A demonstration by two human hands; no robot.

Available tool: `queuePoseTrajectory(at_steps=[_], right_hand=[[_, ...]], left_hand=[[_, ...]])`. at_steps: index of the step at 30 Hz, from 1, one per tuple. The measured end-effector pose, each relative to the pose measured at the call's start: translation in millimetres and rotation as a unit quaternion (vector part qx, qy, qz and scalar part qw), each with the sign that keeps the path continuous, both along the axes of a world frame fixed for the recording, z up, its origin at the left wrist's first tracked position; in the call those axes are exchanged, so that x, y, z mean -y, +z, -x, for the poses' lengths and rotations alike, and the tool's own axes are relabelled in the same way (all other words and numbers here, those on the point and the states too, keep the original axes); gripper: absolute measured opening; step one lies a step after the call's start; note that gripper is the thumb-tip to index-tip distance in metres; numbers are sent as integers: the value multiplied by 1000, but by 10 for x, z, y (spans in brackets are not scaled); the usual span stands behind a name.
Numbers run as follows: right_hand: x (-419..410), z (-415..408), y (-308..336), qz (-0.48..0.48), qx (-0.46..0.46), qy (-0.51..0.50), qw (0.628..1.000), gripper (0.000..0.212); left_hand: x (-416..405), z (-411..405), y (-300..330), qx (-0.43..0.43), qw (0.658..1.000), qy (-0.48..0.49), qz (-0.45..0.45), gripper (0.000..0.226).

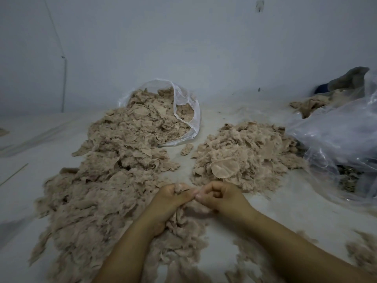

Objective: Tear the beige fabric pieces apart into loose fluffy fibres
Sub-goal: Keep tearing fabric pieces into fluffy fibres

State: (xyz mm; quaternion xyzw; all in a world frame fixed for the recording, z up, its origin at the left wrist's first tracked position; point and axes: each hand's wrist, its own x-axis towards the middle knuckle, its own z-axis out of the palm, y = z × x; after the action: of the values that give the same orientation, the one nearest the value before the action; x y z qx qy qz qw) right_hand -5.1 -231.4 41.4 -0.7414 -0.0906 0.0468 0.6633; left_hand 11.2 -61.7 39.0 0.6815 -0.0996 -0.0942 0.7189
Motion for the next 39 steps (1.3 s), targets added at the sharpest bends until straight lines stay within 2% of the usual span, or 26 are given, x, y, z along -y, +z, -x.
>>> queuePoseTrajectory(at_steps=[1, 4, 7, 9, 11, 14, 17, 20, 22, 24, 27, 30, 34, 37, 38, 39], right_hand=[[-14, -14, -13, -9, 5, -18, 1000, 9], [26, -68, -76, -58, 4, -62, 996, 15], [12, -54, -87, -91, 17, -45, 995, 15], [-42, -52, -128, -95, 19, -28, 995, 15], [-67, -39, -146, -103, -3, -18, 994, 18], [-20, -19, -167, -78, -7, -12, 997, 15], [64, 25, -138, -76, -10, 43, 996, 14], [179, 68, -95, -64, -43, 129, 989, 16], [230, 89, -52, -34, -62, 163, 984, 29], [241, 66, -39, 0, -41, 109, 993, 42], [171, 6, -88, -16, -4, 22, 1000, 29], [106, -7, -162, -31, 5, 41, 999, 12], [179, -17, -138, -74, -16, 16, 997, 12], [152, 13, -110, -65, -27, 9, 998, 39], [125, 26, -116, -57, -31, 19, 998, 41], [91, 35, -124, -52, -33, 32, 998, 34]], left_hand=[[5, -13, -3, 1, 1000, 19, 0, 27], [-15, -65, -7, -14, 996, 73, 42, 36], [20, -34, -2, -24, 998, 42, 42, 32], [70, -4, -16, -3, 999, 36, 18, 20], [90, -17, -41, 16, 997, 73, 15, 15], [80, -47, -46, 0, 990, 131, 49, 21], [104, -48, -42, -16, 987, 146, 58, 21], [39, -82, -8, -27, 972, 205, 108, 20], [-3, -73, 10, -30, 979, 177, 94, 18], [43, -14, 12, -20, 996, 72, 41, 15], [155, 59, -10, 21, 1000, -8, -14, 10], [188, 75, -1, 76, 995, 35, -46, 21], [114, 30, 61, 66, 987, 142, 36, 32], [121, 42, 56, 91, 990, 104, 4, 28], [154, 58, 38, 106, 991, 79, -16, 28], [188, 76, 21, 114, 991, 62, -26, 28]])
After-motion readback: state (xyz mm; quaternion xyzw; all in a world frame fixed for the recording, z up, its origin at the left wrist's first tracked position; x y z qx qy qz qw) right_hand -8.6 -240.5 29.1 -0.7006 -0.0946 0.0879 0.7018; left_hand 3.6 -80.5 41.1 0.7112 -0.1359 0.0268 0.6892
